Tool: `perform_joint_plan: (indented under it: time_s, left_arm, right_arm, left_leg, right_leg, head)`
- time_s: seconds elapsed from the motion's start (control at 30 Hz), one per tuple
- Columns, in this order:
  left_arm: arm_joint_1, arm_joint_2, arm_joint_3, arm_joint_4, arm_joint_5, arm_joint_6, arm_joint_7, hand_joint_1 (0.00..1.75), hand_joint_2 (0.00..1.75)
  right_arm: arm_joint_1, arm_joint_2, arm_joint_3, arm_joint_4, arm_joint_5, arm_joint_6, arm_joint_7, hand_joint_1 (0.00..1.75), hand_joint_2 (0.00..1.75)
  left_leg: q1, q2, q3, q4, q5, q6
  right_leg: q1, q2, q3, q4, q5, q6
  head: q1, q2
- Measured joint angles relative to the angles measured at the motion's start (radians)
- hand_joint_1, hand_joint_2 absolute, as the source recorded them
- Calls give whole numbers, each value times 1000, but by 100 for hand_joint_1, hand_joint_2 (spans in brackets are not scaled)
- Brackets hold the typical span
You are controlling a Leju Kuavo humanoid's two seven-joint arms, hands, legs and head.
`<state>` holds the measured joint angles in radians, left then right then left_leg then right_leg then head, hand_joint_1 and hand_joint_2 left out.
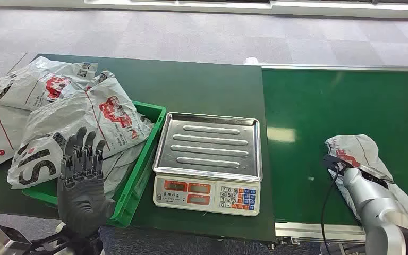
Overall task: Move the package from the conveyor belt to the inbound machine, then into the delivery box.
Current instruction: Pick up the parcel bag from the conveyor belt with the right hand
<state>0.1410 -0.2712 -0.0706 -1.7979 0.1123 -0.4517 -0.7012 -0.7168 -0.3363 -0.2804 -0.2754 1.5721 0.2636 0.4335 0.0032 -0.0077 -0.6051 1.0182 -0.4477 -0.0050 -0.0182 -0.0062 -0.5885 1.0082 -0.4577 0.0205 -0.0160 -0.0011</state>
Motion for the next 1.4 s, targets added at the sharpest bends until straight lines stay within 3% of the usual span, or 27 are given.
perform_joint_plan:
  time_s: [0.1,0.3,0.37,0.47,0.53,0.57,0.67,0.73,0.8,0.87,0.93,1.03,1.13,1.4]
  left_arm:
    - [0,0,0,-3,-1,2,0,0,175]
    - [1,0,2,-25,-3,19,0,0,175]
    - [2,0,3,-34,1,26,1,0,175]
    - [3,1,4,-54,23,37,17,0,175]
    - [2,2,4,-61,37,42,26,0,175]
    - [0,3,4,-62,41,45,28,0,175]
    - [-6,5,4,-62,44,54,21,0,175]
    - [-8,6,4,-61,43,55,12,0,175]
    - [-14,8,4,-59,43,52,6,0,175]
    - [-26,9,5,-52,40,43,4,0,175]
    - [-37,10,5,-41,32,32,3,0,175]
    - [-45,10,6,-22,16,25,2,0,175]
    - [-45,9,11,-13,5,24,2,0,175]
    - [-45,8,17,-10,2,21,1,0,175]
  right_arm:
    - [1,-2,0,0,0,-21,-8,175,175]
    - [-15,-2,14,-22,1,-201,-15,175,175]
    - [-19,5,21,-45,0,-350,-30,175,175]
    - [-13,23,43,-152,-1,-715,-89,175,175]
    - [3,44,60,-282,0,-835,-120,175,175]
    - [17,55,70,-359,1,-847,-127,131,175]
    - [56,85,120,-555,2,-791,-110,0,175]
    - [60,97,163,-627,2,-669,-86,0,175]
    - [32,104,200,-613,0,-444,-62,0,175]
    - [-5,104,220,-514,-9,-237,-61,0,175]
    - [-22,97,230,-395,-23,-144,-78,0,175]
    - [-14,72,235,-262,-52,-70,-121,0,175]
    - [18,48,235,-184,-75,-59,-156,0,175]
    - [33,28,235,-108,-82,-43,-158,0,175]
  left_leg:
    - [0,0,0,0,0,0]
    - [0,0,-1,0,0,0]
    - [0,-1,-1,0,1,0]
    - [0,-1,-1,0,1,-1]
    - [0,0,0,0,1,-1]
    - [1,0,0,0,1,-1]
    - [1,0,0,0,1,-1]
    - [1,1,0,-1,1,-1]
    - [1,2,1,-1,1,-1]
    - [1,1,1,0,1,0]
    - [0,-2,0,0,2,1]
    - [0,-7,-1,1,3,2]
    - [0,-7,-2,0,3,2]
    - [0,-3,-2,0,2,1]
  right_leg:
    - [0,0,0,0,0,0]
    - [0,0,0,0,0,0]
    - [0,-1,0,0,0,0]
    - [0,-1,0,1,0,0]
    - [1,0,0,1,0,0]
    - [1,0,0,1,0,0]
    - [1,0,0,1,0,-1]
    - [1,1,0,1,0,-1]
    - [1,3,0,0,0,-1]
    - [0,1,1,0,0,0]
    - [0,-3,1,0,0,0]
    - [0,-7,2,0,1,1]
    - [0,-7,1,0,1,1]
    - [0,-2,-1,0,0,0]
  head:
    - [0,0]
    - [0,0]
    - [0,0]
    - [0,0]
    - [0,0]
    - [0,0]
    - [0,0]
    - [0,0]
    - [0,0]
    - [0,0]
    - [0,0]
    - [0,0]
    - [0,0]
    - [0,0]
